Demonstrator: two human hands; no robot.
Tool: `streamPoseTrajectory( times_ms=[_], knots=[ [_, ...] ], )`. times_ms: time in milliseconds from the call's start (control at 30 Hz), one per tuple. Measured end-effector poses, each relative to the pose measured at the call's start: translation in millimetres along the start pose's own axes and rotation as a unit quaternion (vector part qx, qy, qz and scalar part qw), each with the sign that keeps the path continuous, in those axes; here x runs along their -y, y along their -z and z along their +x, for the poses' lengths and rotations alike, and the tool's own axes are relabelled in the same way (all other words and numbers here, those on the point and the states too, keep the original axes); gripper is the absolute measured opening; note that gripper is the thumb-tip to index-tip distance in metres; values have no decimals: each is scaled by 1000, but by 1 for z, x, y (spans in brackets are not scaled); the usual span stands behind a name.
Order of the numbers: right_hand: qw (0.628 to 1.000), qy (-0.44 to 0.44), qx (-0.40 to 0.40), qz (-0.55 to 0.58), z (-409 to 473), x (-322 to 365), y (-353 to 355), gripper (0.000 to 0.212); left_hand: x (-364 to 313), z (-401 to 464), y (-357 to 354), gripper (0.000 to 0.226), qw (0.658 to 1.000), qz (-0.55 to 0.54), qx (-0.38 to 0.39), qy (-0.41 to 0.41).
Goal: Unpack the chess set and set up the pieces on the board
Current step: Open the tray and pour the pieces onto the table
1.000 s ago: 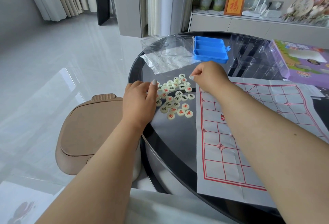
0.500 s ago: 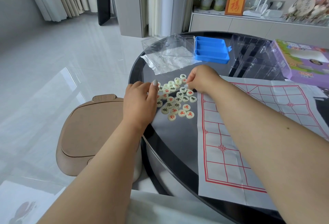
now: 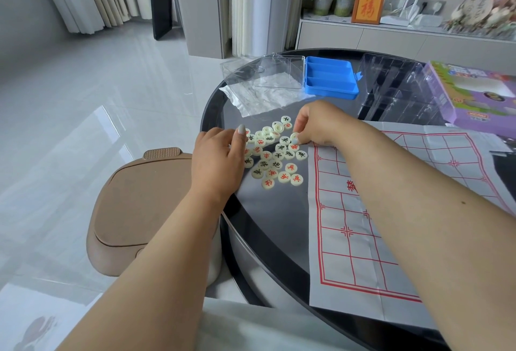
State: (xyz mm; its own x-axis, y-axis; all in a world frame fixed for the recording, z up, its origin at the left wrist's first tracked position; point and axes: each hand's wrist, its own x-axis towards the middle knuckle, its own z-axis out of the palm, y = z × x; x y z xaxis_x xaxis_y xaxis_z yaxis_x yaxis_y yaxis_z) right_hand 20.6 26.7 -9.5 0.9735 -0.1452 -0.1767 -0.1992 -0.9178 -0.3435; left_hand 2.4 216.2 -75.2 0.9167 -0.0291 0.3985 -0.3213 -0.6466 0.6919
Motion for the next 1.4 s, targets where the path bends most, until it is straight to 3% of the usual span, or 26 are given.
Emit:
streamPoseTrajectory(
  times_ms=[200,367,533,667,900,1133,1400],
  knots=[
    [996,32,-81,11,2,-7,-5,17,-1,0,0,52,1000,-5,-1,3],
    [997,49,-58,0,-2,-9,-3,25,0,0,0,53,1000,-1,-5,-5],
    [992,68,-94,42,1,-2,0,26,-1,0,0,53,1000,1,-9,-10],
    [995,92,-48,-6,14,10,-7,37,1,0,0,54,1000,3,-15,-13],
    [994,99,-36,-34,20,10,-9,13,1,0,-1,53,1000,3,-12,-13],
    [992,109,-71,1,13,1,-8,16,0,0,-1,54,1000,5,-11,-7],
    [992,108,-58,1,4,-1,-2,28,-2,0,1,53,1000,-1,-12,-2]
  ],
)
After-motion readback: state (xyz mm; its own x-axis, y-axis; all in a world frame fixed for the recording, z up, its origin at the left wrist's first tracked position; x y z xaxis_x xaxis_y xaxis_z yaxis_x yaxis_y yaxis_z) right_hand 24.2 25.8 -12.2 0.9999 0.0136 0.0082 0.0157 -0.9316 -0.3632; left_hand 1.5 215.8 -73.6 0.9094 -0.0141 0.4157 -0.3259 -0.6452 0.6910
